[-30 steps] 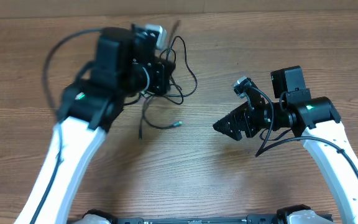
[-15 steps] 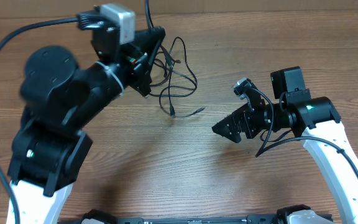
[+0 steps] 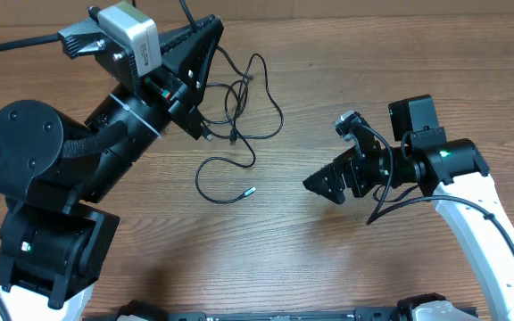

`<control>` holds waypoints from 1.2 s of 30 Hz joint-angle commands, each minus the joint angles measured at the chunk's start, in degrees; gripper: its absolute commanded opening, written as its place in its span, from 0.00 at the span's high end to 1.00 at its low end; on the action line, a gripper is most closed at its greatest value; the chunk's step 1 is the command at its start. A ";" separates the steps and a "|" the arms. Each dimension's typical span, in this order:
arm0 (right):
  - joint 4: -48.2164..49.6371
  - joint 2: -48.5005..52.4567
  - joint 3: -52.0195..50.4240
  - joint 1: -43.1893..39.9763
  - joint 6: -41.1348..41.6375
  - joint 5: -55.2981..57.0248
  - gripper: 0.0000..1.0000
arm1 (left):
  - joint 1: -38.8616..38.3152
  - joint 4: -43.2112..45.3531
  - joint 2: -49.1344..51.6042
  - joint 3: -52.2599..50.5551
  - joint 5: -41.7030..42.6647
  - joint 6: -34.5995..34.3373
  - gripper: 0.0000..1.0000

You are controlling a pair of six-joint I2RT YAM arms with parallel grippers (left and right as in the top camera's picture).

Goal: Untangle cables

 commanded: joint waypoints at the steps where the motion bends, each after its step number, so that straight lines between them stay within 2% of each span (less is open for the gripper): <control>1: 1.44 0.07 0.35 0.00 -0.02 -0.63 0.00 | -0.35 -1.20 0.37 1.14 -0.48 0.85 0.96; 2: 1.77 0.07 0.46 0.00 -0.02 -1.31 0.01 | -0.35 -1.70 0.44 1.14 -0.46 0.83 0.96; 4: 2.01 0.07 1.29 0.00 -0.02 -2.91 0.15 | -0.35 -2.93 0.68 1.14 -0.46 0.79 0.96; 5: 1.99 0.04 2.21 0.00 -0.02 -3.28 0.17 | -0.35 -3.50 0.79 1.14 -0.48 0.66 0.96; 6: 1.92 0.04 3.04 0.00 0.00 -3.28 0.17 | -0.35 -4.15 0.87 1.14 -0.46 0.59 0.96; 9: 1.51 0.04 7.04 0.00 0.00 -3.26 0.07 | -0.35 -5.64 1.18 1.11 -0.48 -0.72 0.96; 13: 1.11 0.04 13.03 0.00 0.00 -3.10 0.06 | -0.37 -6.32 2.23 1.11 -0.44 -4.57 0.96; 18: 1.90 0.04 18.60 0.00 -0.02 -3.08 0.00 | -0.37 -6.36 4.37 1.11 -0.20 -11.47 0.96; 24: 4.52 0.04 22.34 0.00 0.00 -3.17 0.00 | -0.37 -6.34 8.28 1.11 3.19 -17.42 0.96; 36: 15.34 0.04 22.60 0.00 0.00 -8.33 0.00 | -0.57 -6.01 14.23 1.11 9.18 -23.71 0.95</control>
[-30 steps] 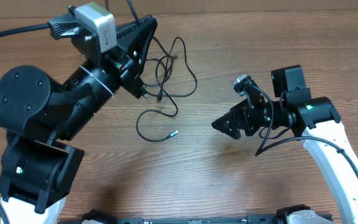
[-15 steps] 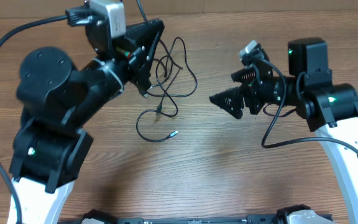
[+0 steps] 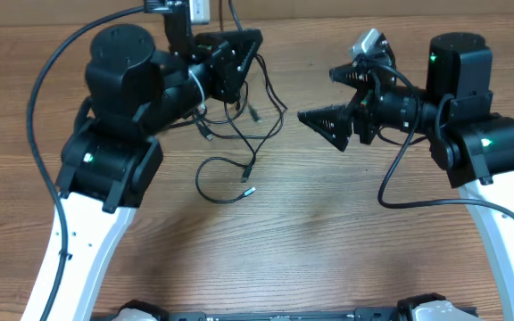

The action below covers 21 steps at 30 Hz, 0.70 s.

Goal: Untangle cables

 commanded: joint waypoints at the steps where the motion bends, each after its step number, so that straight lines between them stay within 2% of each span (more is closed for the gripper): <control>1: 2.01 -0.26 1.88 0.00 -0.13 -2.97 0.00 | -0.68 0.52 1.27 1.11 3.74 -2.54 0.96; 7: 4.33 -0.26 1.88 0.02 -0.11 -3.54 0.00 | -3.50 2.03 2.62 1.11 3.39 -2.82 0.96; 12: 4.90 -0.26 1.88 0.02 -0.13 -3.56 0.05 | -5.35 1.97 3.13 1.11 2.82 -2.78 0.96; 18: 6.80 -0.26 1.88 0.02 -0.13 -3.56 0.23 | -6.95 1.84 5.01 1.11 3.08 -2.86 0.96; 21: 6.86 -0.26 1.88 0.02 -0.13 -3.56 0.26 | -7.76 2.34 5.90 1.11 3.06 -2.89 0.96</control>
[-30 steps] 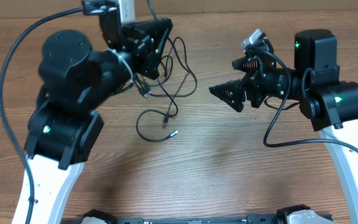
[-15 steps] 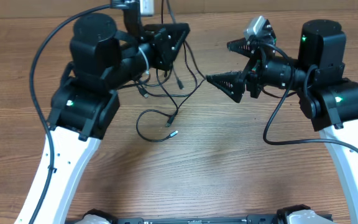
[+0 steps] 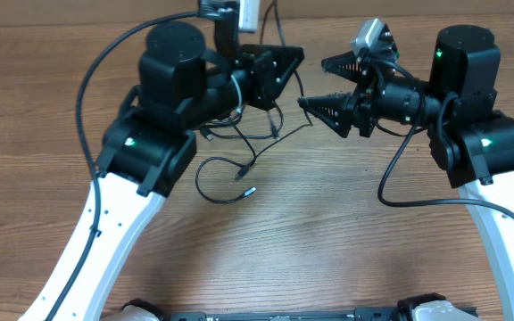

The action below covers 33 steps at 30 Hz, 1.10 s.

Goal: Untangle cables

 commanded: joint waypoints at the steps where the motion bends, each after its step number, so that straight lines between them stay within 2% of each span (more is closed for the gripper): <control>1: 0.20 -0.26 1.86 0.02 0.02 -0.55 0.28 | -1.22 0.96 1.38 1.11 0.85 -0.76 0.96; 5: 0.46 -0.24 1.81 0.02 0.00 -0.55 0.34 | -2.21 2.12 1.64 1.11 0.70 -0.76 0.96; 9: 0.37 -0.24 1.81 0.02 0.00 -0.55 0.53 | -2.69 3.30 1.64 1.11 0.74 -0.79 0.96; 11: 0.37 -0.24 1.81 0.02 0.00 -0.55 0.66 | -2.69 3.48 1.64 1.11 0.85 -1.27 0.96; 12: 0.37 -0.24 1.81 0.02 0.02 -0.57 0.78 | -2.69 3.48 1.64 1.11 0.90 -1.99 0.96; 15: 0.37 -0.24 1.81 0.07 0.00 -0.57 0.96 | -2.89 3.48 1.64 1.11 0.87 -2.91 0.96; 22: 0.33 -0.24 1.77 0.07 0.02 -1.70 0.96 | -3.52 3.54 1.64 1.11 0.85 -2.89 0.96; 23: 0.33 -0.24 1.75 0.07 0.02 -1.84 0.93 | -3.52 3.52 1.64 1.11 0.85 -2.89 0.96; 24: 0.28 -0.24 1.75 0.07 0.02 -1.84 0.77 | -3.52 3.52 1.64 1.11 0.87 -2.91 0.96; 25: 0.22 -0.24 1.75 0.07 0.02 -1.84 0.69 | -3.52 3.52 1.64 1.11 0.87 -2.99 0.96; 28: 0.15 -0.24 1.75 0.07 0.02 -1.88 0.65 | -3.72 3.50 1.64 1.11 0.90 -4.00 0.96; 29: 0.13 -0.24 1.75 0.07 0.02 -1.86 0.66 | -3.87 3.50 1.64 1.11 0.87 -3.98 0.96; 32: 0.11 -0.24 1.75 0.07 0.02 -1.86 0.90 | -4.48 3.50 1.64 1.11 0.83 -3.91 0.96; 33: -0.04 -0.24 1.75 0.07 0.00 -1.86 0.96 | -4.48 3.48 1.64 1.11 0.85 -3.93 0.96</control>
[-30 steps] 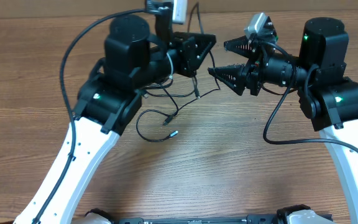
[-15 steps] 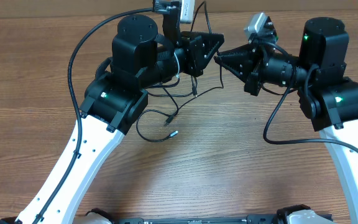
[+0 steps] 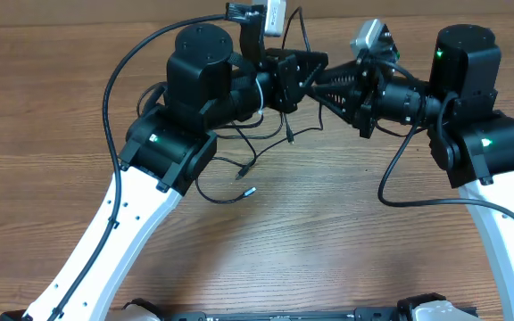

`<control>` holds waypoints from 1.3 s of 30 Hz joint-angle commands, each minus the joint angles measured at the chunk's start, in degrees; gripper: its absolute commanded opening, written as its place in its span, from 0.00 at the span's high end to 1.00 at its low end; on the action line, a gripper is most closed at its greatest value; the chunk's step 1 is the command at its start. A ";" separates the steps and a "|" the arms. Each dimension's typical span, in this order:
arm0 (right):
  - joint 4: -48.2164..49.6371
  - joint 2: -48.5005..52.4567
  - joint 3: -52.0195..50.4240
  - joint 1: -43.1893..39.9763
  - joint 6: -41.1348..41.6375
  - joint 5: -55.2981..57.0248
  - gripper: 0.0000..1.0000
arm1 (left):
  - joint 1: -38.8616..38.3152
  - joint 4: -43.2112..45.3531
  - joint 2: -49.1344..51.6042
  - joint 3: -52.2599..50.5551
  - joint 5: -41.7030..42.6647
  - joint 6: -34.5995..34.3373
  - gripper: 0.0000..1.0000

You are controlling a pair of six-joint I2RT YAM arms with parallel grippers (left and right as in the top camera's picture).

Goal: Untangle cables

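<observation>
Thin black cables (image 3: 239, 134) lie tangled on the wooden table, with a loose loop (image 3: 211, 189) and a small plug end (image 3: 250, 190) toward the front. My left gripper (image 3: 303, 73) is raised at the back centre, shut on a strand that hangs down to the tangle. The right gripper (image 3: 321, 87) meets it tip to tip from the right. Its fingers are drawn together at the same strand. The exact contact between the two grippers is hidden by their dark bodies.
The left arm (image 3: 194, 98) covers the back of the tangle. The right arm (image 3: 471, 107) fills the right side. The arms' own thick black leads (image 3: 114, 80) arch over the table at the left and at the right (image 3: 395, 178).
The left gripper has moved a little further right with its strand and now touches the right gripper's tips. The right fingers, spread apart before, have come together.
My left gripper was low over the tangle at the back left, the right gripper low at the right. Then both were raised, the left carrying a strand rightward, the right open and facing it. The gap shrank, and now they meet on the strand.
</observation>
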 commanded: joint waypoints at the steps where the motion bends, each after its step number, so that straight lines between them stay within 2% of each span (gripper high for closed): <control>1: -0.26 -0.24 1.66 0.07 0.42 -0.37 0.96 | -0.70 0.28 -0.31 1.11 0.66 -0.98 0.96; 12: -0.96 -0.24 1.66 0.04 1.20 -2.23 0.96 | -0.70 -2.03 -0.31 1.11 0.66 -1.16 0.96; 18: 0.24 -0.26 1.68 -0.17 3.91 -1.36 0.96 | -0.61 -5.77 -0.31 1.11 -0.66 -0.72 0.87; 20: 0.74 -0.26 1.68 -0.17 3.91 -1.33 0.96 | -0.61 -7.13 -0.31 1.11 -2.12 -0.70 0.89; 22: 0.83 -0.26 1.68 -0.17 3.91 -1.31 0.96 | -0.59 -7.50 -0.31 1.11 -2.54 -0.72 0.96; 29: 0.35 -0.26 1.68 -0.17 3.89 -1.16 0.96 | -0.59 -4.61 -0.31 1.11 -2.60 -0.72 0.93; 37: -1.18 -0.24 1.68 -0.15 3.87 -1.18 0.96 | -0.59 -2.78 -0.31 1.11 -2.51 -0.83 0.96; 39: -1.33 -0.24 1.66 -0.15 3.82 -1.18 0.87 | -0.61 -1.07 -0.31 1.11 -2.08 -2.78 0.96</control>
